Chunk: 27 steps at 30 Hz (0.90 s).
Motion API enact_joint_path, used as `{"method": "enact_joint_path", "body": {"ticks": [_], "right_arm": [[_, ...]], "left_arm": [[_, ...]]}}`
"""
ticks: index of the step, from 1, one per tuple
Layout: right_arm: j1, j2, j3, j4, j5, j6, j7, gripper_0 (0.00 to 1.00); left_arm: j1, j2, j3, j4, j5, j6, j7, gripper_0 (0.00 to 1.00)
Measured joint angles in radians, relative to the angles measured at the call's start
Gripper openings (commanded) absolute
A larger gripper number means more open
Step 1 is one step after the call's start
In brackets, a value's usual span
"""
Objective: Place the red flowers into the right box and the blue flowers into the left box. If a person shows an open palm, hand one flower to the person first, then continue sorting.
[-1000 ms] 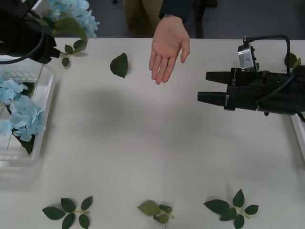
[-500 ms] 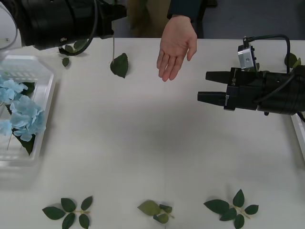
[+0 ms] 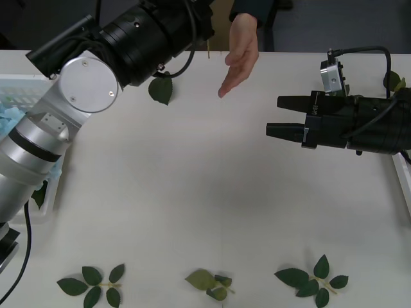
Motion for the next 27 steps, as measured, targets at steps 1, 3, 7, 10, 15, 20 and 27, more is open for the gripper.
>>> {"method": "enact_joint_path", "body": {"ticks": [1,3,7,10,15,20,27], "right_arm": [[0.000,0.000,0.000,0.000,0.000,0.000,0.000,1.00],[0.000,0.000,0.000,0.000,0.000,0.000,0.000,1.00],[0.000,0.000,0.000,0.000,0.000,0.000,0.000,1.00],[0.000,0.000,0.000,0.000,0.000,0.000,0.000,1.00],[0.000,0.000,0.000,0.000,0.000,0.000,0.000,1.00],[0.000,0.000,0.000,0.000,0.000,0.000,0.000,1.00],[0.000,0.000,0.000,0.000,0.000,0.000,0.000,1.00]], "left_arm": [[0.000,-0.017,-0.010,0.009,-0.016,-0.011,0.000,0.00],[0.000,-0.057,-0.018,0.037,-0.051,-0.020,0.000,0.00],[-0.001,-0.114,-0.018,0.084,-0.100,-0.044,0.000,0.00],[-0.001,-0.125,-0.018,0.094,-0.106,-0.053,0.000,0.00],[-0.001,-0.125,-0.018,0.097,-0.106,-0.054,0.000,0.00],[-0.001,-0.125,-0.018,0.098,-0.106,-0.054,0.000,0.00],[-0.001,-0.125,-0.018,0.099,-0.106,-0.054,0.000,0.90]]}}
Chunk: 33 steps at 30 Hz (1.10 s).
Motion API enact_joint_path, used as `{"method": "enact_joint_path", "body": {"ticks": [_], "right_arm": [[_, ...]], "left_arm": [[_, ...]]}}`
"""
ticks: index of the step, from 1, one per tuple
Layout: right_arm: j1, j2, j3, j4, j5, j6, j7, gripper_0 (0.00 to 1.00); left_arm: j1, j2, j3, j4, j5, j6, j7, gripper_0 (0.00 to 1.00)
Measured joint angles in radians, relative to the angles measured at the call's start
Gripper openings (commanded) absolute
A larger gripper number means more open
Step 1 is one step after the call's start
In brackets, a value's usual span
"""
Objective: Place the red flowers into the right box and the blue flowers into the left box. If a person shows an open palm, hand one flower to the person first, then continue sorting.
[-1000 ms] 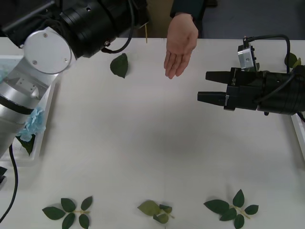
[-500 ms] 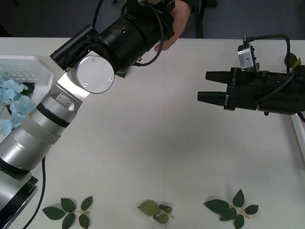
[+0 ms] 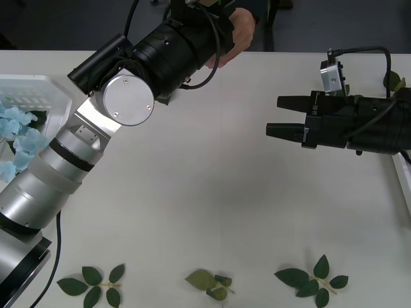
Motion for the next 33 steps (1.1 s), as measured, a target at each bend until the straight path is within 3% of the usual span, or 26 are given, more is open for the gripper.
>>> {"method": "enact_joint_path", "body": {"ticks": [1,33], "right_arm": [[0.000,0.000,0.000,0.000,0.000,0.000,0.000,1.00],[0.000,0.000,0.000,0.000,0.000,0.000,0.000,1.00]], "left_arm": [[0.000,0.000,0.000,0.000,0.001,0.000,0.000,1.00],[0.000,0.000,0.000,0.002,0.042,0.000,0.000,1.00]]}}
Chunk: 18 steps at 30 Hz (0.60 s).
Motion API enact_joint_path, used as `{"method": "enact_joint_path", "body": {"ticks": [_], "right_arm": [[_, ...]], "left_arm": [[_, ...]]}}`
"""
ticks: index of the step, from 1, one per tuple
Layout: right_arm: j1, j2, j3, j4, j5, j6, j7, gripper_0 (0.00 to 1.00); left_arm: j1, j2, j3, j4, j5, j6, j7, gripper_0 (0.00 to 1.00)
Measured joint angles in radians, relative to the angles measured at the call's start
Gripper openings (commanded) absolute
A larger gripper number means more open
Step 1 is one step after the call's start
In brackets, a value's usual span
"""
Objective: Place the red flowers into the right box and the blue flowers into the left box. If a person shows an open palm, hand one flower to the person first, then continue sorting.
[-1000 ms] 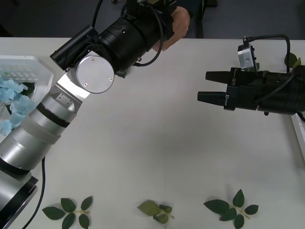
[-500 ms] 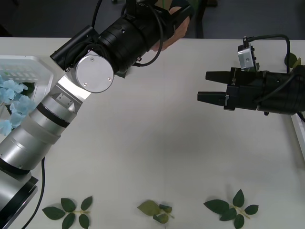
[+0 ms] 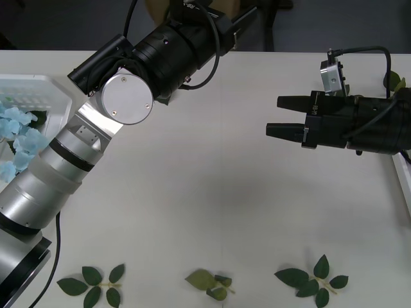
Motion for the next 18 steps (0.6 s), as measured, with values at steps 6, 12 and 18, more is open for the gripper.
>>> {"method": "enact_joint_path", "body": {"ticks": [6,12,18], "right_arm": [[0.000,0.000,0.000,0.000,0.000,0.000,0.000,1.00],[0.000,0.000,0.000,0.000,0.000,0.000,0.000,1.00],[0.000,0.000,0.000,0.000,0.000,0.000,0.000,1.00]], "left_arm": [[0.000,0.042,-0.037,0.015,0.035,0.000,0.000,1.00],[0.000,0.257,-0.224,0.035,0.128,-0.002,0.000,1.00],[0.000,0.441,-0.358,0.003,0.264,0.001,0.000,1.00]]}}
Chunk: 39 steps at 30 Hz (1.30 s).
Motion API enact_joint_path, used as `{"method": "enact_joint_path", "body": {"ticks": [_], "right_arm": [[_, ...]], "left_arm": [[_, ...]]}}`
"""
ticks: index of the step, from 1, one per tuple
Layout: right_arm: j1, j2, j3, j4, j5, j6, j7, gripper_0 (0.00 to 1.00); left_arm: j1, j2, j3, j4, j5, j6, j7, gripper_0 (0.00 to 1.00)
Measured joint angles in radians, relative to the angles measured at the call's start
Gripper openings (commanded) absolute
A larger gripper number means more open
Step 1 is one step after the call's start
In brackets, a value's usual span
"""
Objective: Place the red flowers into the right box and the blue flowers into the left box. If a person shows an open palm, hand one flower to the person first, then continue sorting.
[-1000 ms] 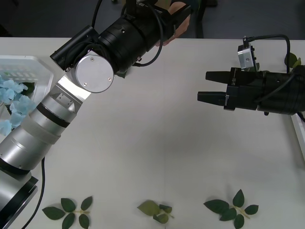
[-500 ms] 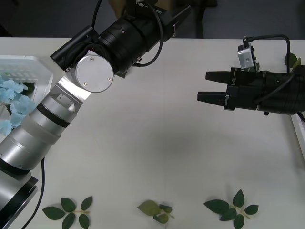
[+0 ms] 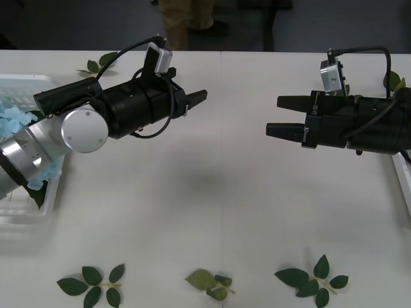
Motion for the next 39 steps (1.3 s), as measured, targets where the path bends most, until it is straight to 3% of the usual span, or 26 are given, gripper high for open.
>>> {"method": "enact_joint_path", "body": {"ticks": [2,8,12,16,21,24,28,39], "right_arm": [[0.000,0.000,0.000,0.000,0.000,0.000,0.000,1.00],[0.000,0.000,0.000,0.000,0.000,0.000,0.000,1.00],[-0.001,0.000,0.000,0.000,0.000,0.000,0.000,1.00],[-0.001,0.000,0.000,0.000,0.000,0.000,0.000,1.00],[-0.001,0.000,0.000,0.000,0.000,0.000,0.000,1.00],[-0.001,0.000,0.000,0.000,0.000,0.000,0.000,1.00],[-0.001,0.000,0.001,-0.001,0.000,0.000,0.000,1.00],[-0.001,0.000,0.002,-0.001,0.000,0.000,0.000,1.00]], "left_arm": [[0.000,0.062,-0.027,-0.038,0.059,0.038,0.000,1.00],[0.000,0.243,-0.014,-0.132,0.210,0.389,0.000,1.00],[0.000,0.293,0.048,-0.142,0.218,0.612,0.000,1.00],[0.015,0.294,0.230,-0.126,0.218,0.952,-0.001,1.00],[0.091,0.209,0.616,-0.016,0.225,1.345,-0.090,1.00],[0.137,0.124,0.770,0.063,0.247,1.434,-0.265,1.00],[0.171,0.056,0.804,0.136,0.288,1.486,-0.463,1.00],[0.328,-0.123,0.819,0.155,0.328,1.451,-0.478,1.00]]}}
